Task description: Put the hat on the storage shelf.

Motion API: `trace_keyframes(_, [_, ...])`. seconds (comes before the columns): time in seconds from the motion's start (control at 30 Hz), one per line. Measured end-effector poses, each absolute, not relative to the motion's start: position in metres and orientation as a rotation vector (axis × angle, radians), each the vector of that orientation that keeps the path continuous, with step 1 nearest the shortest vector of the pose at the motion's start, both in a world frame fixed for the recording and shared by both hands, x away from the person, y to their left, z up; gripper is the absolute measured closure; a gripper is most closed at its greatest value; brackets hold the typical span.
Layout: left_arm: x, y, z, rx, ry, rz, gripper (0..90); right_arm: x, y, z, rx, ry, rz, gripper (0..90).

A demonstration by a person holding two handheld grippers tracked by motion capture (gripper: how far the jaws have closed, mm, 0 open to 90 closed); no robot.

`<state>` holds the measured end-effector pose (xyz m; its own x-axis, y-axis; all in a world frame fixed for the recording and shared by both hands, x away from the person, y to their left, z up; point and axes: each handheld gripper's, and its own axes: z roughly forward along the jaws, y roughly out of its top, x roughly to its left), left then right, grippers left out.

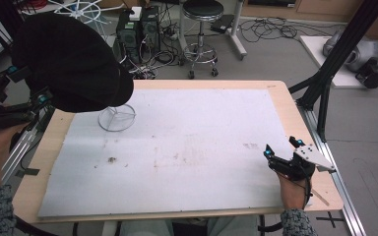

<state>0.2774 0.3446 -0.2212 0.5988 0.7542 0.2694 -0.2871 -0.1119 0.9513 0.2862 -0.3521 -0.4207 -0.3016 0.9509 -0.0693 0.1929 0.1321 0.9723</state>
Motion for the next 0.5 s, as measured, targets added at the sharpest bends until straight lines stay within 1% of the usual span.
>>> trace_keyframes(0.5, [0.257, 0.357, -0.218, 1.392, 0.442, 0.966, 28.8, 0.287, -0.352, -0.421, 1.124, 1.639, 1.236, 10.0])
